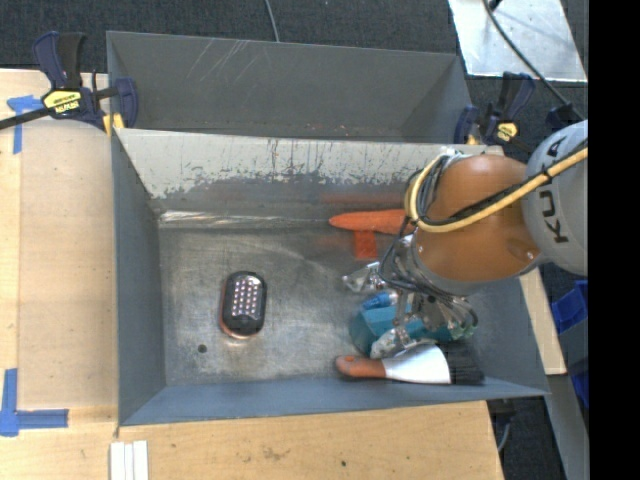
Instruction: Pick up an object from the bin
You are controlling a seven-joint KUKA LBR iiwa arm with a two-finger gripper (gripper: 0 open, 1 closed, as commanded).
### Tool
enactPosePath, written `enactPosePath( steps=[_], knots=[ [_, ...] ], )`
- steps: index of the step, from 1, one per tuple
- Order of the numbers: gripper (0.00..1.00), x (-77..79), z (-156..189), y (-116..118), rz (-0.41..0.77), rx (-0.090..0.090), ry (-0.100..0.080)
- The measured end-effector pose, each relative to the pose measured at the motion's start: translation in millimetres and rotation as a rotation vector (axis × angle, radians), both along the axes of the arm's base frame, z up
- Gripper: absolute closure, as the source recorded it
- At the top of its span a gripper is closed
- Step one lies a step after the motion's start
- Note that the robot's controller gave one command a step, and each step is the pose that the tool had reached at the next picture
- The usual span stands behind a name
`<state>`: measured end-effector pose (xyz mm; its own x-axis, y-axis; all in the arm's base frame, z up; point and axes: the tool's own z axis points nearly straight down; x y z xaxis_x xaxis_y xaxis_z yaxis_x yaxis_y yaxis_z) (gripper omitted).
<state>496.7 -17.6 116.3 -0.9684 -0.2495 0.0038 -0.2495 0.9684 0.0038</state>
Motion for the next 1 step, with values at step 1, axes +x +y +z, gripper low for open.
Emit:
enactPosePath(
  steps=[1],
  knots=[
    [0.0, 14.4, -29.7, -60.3, 0.124, -0.003, -0.012]
  ],
)
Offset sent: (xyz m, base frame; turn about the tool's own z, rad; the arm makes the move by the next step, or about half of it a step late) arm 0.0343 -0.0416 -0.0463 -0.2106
